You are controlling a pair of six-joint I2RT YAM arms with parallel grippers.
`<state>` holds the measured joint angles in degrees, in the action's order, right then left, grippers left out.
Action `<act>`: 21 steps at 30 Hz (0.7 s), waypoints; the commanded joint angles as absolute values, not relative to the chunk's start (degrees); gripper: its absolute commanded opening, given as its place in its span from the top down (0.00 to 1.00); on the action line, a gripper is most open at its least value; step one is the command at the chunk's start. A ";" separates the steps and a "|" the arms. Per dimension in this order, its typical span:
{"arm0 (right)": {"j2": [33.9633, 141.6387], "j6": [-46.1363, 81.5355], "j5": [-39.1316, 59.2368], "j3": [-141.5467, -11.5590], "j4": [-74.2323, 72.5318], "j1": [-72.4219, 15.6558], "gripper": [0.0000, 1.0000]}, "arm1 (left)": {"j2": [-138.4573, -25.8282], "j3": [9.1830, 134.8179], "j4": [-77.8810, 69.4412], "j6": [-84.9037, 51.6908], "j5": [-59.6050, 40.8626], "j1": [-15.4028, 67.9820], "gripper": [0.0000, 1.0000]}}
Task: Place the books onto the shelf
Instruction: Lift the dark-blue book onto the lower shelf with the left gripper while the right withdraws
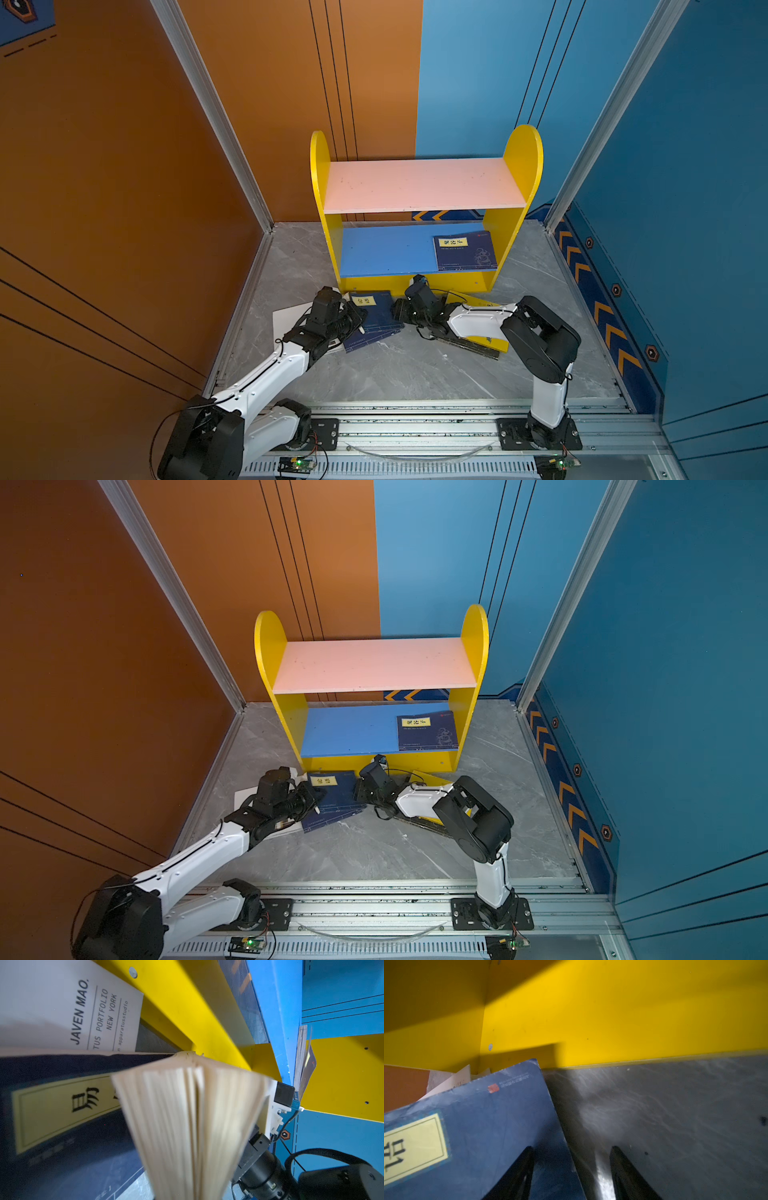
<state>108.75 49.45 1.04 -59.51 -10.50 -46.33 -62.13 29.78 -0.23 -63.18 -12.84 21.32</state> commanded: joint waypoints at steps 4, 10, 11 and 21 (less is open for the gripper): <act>99.83 43.80 4.23 -61.19 -6.60 -46.31 0.33 | -59.45 34.79 4.92 -57.63 -14.51 20.11 0.92; 90.58 39.80 6.41 -61.77 -4.22 -47.81 0.22 | -56.37 39.40 8.59 -55.63 -22.62 16.50 0.94; 89.00 39.78 7.35 -61.51 -4.76 -47.90 0.21 | -56.02 40.47 8.87 -55.06 -24.62 15.75 0.94; 70.40 35.11 1.04 -57.45 -3.16 -47.77 0.00 | -56.45 48.72 0.35 -58.36 -37.65 13.18 0.95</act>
